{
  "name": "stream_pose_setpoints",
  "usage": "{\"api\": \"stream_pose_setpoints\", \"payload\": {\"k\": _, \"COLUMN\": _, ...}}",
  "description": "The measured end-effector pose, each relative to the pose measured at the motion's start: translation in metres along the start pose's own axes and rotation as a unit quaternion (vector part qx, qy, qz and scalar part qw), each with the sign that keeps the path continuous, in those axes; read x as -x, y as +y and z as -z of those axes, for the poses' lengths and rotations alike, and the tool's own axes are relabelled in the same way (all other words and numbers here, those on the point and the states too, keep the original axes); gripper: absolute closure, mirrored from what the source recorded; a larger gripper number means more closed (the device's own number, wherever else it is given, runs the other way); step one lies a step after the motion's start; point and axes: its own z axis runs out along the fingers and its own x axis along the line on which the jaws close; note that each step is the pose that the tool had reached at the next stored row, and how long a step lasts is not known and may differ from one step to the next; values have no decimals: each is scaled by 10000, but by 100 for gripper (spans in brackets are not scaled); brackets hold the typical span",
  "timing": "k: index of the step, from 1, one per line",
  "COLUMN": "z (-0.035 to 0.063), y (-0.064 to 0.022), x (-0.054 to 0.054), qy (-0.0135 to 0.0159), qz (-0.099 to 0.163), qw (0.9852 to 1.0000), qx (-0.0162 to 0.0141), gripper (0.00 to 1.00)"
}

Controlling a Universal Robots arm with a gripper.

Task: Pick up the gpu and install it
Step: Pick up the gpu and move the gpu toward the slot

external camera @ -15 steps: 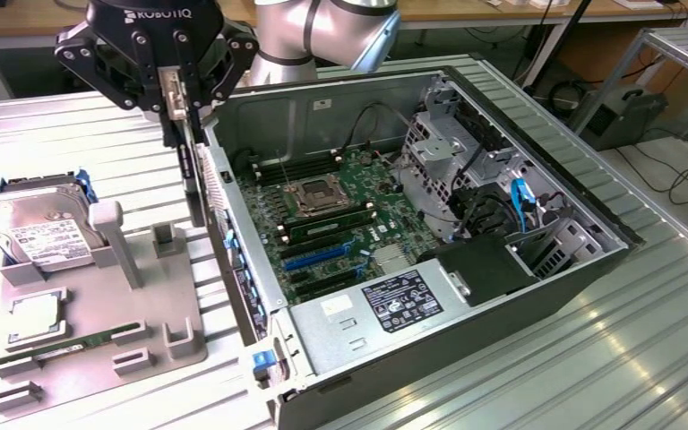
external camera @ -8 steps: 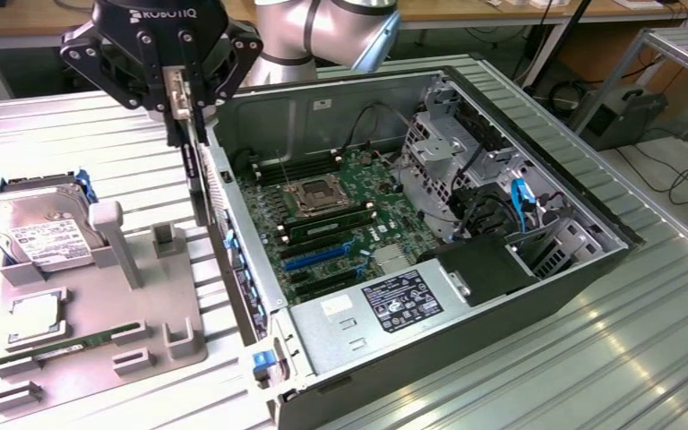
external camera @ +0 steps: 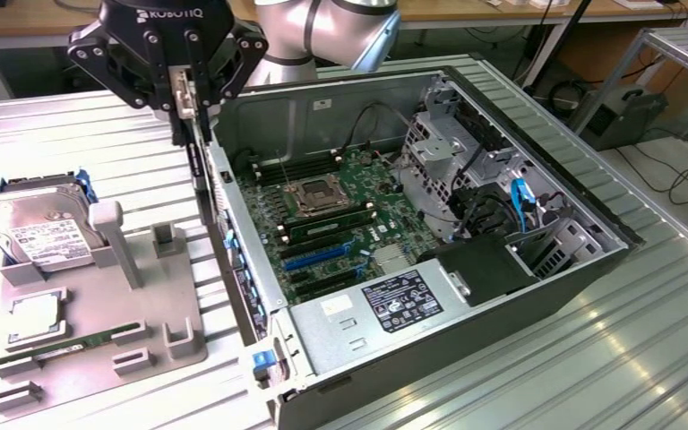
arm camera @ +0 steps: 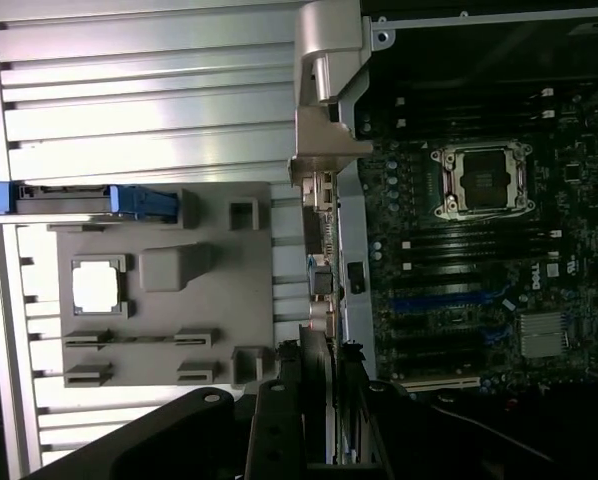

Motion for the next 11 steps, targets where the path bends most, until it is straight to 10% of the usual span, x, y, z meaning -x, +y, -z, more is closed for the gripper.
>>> {"api": "stream_pose_setpoints", "payload": {"k": 11, "z": -2, "y": 4, "x": 51, "qy": 0, "qz": 0, "qw": 10000, "qx": 0, "gripper": 73}}
